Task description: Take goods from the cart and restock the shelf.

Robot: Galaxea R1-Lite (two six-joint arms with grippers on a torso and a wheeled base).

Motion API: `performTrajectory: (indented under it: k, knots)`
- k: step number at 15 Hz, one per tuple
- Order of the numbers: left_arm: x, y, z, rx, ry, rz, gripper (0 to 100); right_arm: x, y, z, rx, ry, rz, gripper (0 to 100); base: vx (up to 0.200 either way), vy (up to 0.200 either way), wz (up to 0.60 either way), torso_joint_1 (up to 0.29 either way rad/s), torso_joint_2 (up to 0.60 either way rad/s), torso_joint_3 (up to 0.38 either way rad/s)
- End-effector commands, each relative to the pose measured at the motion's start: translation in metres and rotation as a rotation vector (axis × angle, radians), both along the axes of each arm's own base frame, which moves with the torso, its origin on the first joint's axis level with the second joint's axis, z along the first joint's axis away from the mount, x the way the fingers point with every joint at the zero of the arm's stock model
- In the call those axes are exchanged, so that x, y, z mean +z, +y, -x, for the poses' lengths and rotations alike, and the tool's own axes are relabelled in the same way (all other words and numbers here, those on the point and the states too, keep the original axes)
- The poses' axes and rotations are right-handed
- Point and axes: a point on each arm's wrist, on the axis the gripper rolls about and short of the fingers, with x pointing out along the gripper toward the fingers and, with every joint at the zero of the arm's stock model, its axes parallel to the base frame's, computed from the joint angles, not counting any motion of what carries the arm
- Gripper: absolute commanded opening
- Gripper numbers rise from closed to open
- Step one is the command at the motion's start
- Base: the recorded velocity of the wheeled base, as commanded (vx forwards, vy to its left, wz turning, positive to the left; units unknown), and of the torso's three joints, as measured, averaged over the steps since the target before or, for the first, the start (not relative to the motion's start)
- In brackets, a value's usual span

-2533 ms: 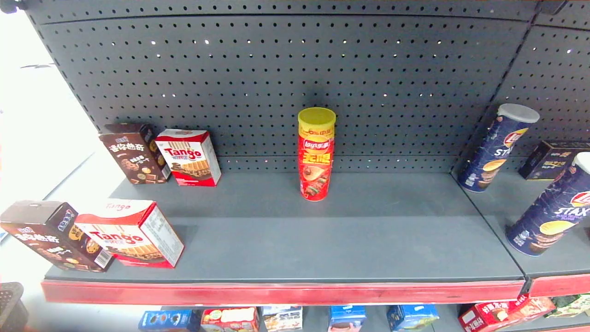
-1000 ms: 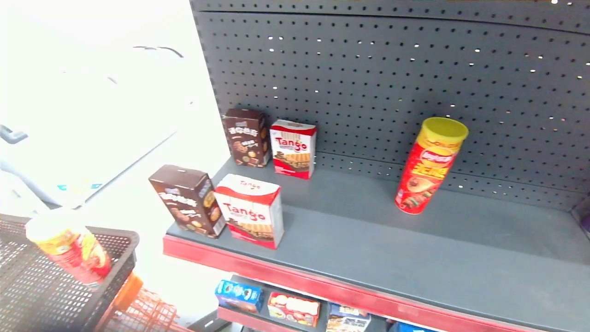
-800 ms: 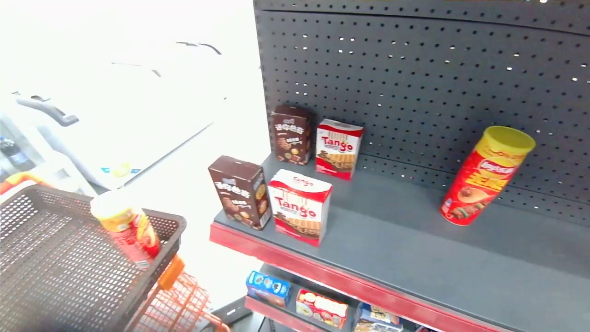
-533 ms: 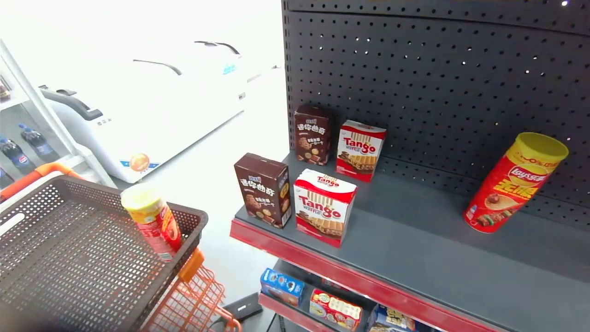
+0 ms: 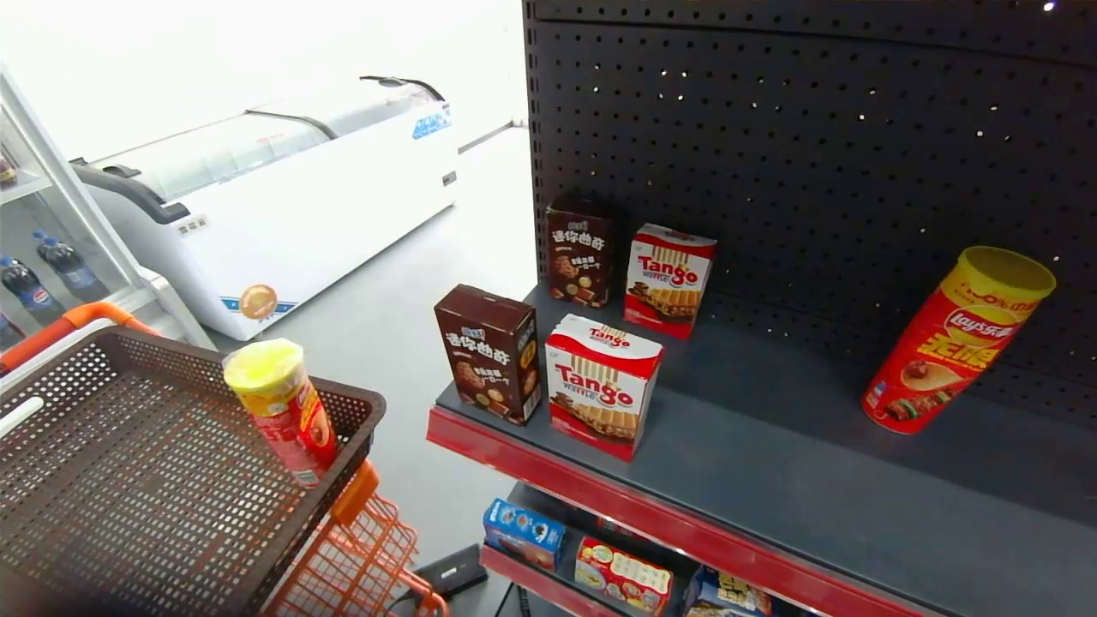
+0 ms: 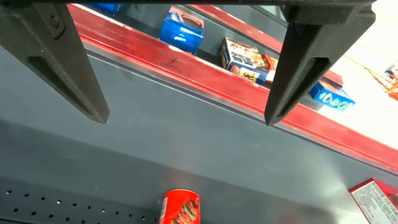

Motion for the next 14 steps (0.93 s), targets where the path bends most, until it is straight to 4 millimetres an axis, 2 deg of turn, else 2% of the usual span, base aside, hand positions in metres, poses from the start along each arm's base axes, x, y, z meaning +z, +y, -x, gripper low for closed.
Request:
performTrajectory:
  k: [1, 3, 5, 6, 7, 10, 11, 14]
  knots:
    - [0.000, 0.000, 0.000, -0.005, 0.002, -0.006, 100, 0.000, 0.000, 0.000, 0.000, 0.000, -0.001, 100, 0.000, 0.000, 0.00, 0.000, 0.00, 0.000]
    - [0.005, 0.000, -0.001, 0.024, 0.025, -0.014, 100, 0.000, 0.000, 0.000, 0.000, 0.000, 0.000, 100, 0.000, 0.000, 0.00, 0.000, 0.00, 0.000]
    - [0.047, 0.002, -0.014, 0.084, 0.098, -0.038, 100, 0.000, 0.000, 0.000, 0.000, -0.001, 0.000, 100, 0.000, 0.000, 0.00, 0.000, 0.00, 0.000]
    - [0.057, 0.002, -0.021, 0.093, 0.124, -0.038, 100, 0.000, 0.000, 0.000, 0.000, 0.000, -0.001, 100, 0.000, 0.000, 0.00, 0.000, 0.00, 0.000]
    - [0.078, 0.002, -0.037, 0.077, 0.171, -0.024, 100, 0.000, 0.000, 0.000, 0.000, 0.000, 0.000, 100, 0.000, 0.000, 0.00, 0.000, 0.00, 0.000]
    - [0.084, 0.005, -0.081, 0.035, 0.304, 0.017, 100, 0.000, 0.000, 0.000, 0.000, 0.000, 0.000, 100, 0.000, 0.000, 0.00, 0.000, 0.00, 0.000]
    - [0.083, 0.007, -0.096, 0.050, 0.324, -0.028, 100, 0.000, 0.000, 0.000, 0.000, 0.000, -0.001, 100, 0.000, 0.000, 0.00, 0.000, 0.00, 0.000]
    - [0.068, 0.010, -0.135, 0.036, 0.353, -0.131, 100, 0.000, 0.000, 0.000, 0.000, 0.000, -0.001, 100, 0.000, 0.000, 0.00, 0.000, 0.00, 0.000]
